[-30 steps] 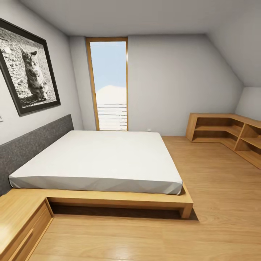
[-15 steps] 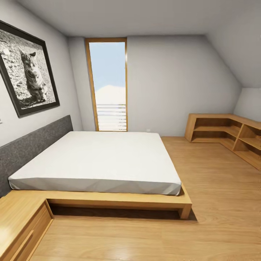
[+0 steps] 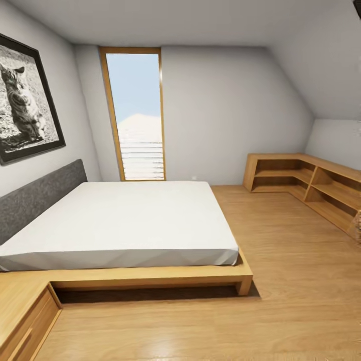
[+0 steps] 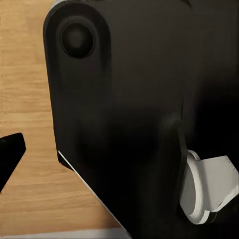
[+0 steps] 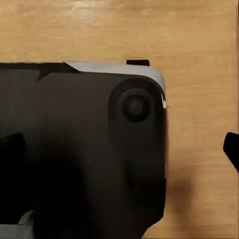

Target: In the bedroom, organize the workspace by keeping the computer under the desk, ensuring the monitor is on the desk, placing the keyboard on the desk next to the monitor, placing the mouse on the desk next to the keyboard, moving the folder from the swivel chair onto the desk next to the mouse, stacking the notebook on top of the folder with the pen on top of the notebook, and positioning the swivel chair next to the desk.

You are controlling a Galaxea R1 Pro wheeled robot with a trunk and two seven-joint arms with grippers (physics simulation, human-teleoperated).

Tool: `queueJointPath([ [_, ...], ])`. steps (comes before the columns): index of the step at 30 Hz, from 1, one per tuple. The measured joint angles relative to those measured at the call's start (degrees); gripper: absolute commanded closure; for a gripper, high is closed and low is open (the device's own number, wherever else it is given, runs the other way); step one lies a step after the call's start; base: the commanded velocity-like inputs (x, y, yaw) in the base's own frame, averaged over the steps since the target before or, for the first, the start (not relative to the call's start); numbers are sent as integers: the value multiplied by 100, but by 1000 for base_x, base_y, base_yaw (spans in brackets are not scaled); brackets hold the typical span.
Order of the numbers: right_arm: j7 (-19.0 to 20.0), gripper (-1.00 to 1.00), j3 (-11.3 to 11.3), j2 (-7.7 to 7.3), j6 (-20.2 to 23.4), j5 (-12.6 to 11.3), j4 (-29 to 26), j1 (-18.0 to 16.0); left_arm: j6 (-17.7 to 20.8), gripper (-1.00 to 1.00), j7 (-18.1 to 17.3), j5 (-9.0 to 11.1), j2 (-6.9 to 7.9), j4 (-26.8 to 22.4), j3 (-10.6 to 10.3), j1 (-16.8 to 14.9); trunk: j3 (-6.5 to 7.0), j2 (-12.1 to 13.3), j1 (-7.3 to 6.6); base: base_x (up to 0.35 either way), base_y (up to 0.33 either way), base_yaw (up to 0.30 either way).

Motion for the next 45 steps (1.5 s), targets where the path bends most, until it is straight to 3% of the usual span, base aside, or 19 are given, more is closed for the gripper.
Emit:
queueJointPath([
  [4,-1,-100,-5,12,-601,-12,-141,-3,-77,-100,-3,2,4,-329,-6,-1,41,161,-88,0,0,-176],
  [6,1,-100,-6,25,-1507,-21,-179,-4,-111,-100,-4,6,11,-795,-7,-2,62,241,-132,0,0,-207],
  [8,6,-100,-7,32,-2771,-29,-284,-5,-122,-100,-5,8,16,-1784,-8,-7,88,321,-176,0,0,-246],
  [9,6,-100,-10,34,-2923,-31,-412,-4,-122,-100,-5,10,17,-2085,-8,-2,101,361,-198,0,0,-252],
  [12,7,-100,-10,43,-3090,-32,-835,-4,-121,-100,-1,69,22,-2619,-8,-4,144,482,-264,0,0,-256],
  [15,7,-100,-9,48,-3164,-33,-1481,-31,-122,-100,14,363,25,-3119,-2,-7,194,602,-330,0,0,-260],
  [16,7,-100,-8,49,-3183,-32,-1664,-69,-127,-100,26,550,26,-3221,-1,-8,212,642,-352,0,0,-261],
  [17,7,-100,-8,47,-3191,-32,-1741,-91,-129,-100,31,672,28,-3253,1,-8,229,682,-374,0,0,-264],
  [19,7,-100,-8,23,-3215,-20,-1900,-228,-140,-100,43,1152,58,-3137,6,-8,264,763,-418,0,0,-272],
  [23,15,-100,-2,-5,-3225,4,-1919,-369,-351,-100,49,1482,163,-2818,9,-8,335,923,-506,0,0,-285],
  [28,31,-100,102,-14,-3245,223,-1858,-423,-981,-100,50,1615,211,-2592,15,-9,425,1124,-616,0,0,-296],
  [30,37,-100,206,-24,-3259,628,-1700,-435,-1537,-100,60,1649,215,-2533,15,-9,461,1204,-660,0,0,-299],
  [32,38,-100,224,-24,-3260,884,-1573,-439,-1753,-100,57,1659,224,-2507,11,-9,497,1285,-704,0,0,-300],
  [38,39,-100,231,-19,-3261,1056,-1353,-442,-1903,-100,39,1652,221,-2461,-8,-8,607,1526,-836,0,0,-300],
  [45,41,-100,232,-26,-3261,1081,-1307,-442,-1938,-100,21,1615,227,-2256,-44,-8,619,1527,-836,0,0,-300],
])
